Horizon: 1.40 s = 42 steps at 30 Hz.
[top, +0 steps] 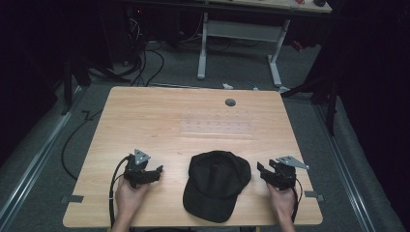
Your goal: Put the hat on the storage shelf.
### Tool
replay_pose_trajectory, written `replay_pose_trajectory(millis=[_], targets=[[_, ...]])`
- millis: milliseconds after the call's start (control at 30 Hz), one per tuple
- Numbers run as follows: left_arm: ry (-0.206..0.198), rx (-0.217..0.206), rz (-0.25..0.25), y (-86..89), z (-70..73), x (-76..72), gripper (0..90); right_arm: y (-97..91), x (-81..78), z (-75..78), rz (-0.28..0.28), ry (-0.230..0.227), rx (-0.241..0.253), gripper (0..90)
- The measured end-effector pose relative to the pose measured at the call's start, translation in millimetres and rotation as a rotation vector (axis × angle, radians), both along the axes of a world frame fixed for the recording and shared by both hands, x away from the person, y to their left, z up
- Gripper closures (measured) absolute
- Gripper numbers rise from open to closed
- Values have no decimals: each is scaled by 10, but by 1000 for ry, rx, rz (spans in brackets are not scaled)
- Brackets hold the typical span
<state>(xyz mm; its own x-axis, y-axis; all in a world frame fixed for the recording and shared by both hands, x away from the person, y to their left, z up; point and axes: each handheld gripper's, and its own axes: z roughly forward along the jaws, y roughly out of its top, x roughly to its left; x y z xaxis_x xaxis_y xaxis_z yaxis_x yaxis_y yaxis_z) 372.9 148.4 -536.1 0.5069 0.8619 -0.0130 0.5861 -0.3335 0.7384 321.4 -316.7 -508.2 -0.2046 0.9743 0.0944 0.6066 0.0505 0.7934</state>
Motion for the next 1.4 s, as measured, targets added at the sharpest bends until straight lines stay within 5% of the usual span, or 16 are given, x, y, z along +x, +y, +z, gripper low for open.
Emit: replay_pose_trajectory(millis=[733, 1133, 1400], targets=[[1, -1, 0, 0, 0, 0, 256, 377, -217, 359, 213, -77, 60, 429], [1, -1, 0, 0, 0, 0, 256, 685, -86, 498, 307, -80, 30, 399], [1, 0, 0, 0, 0, 0, 256, 838, 78, 461, 332, -39, 12, 389]])
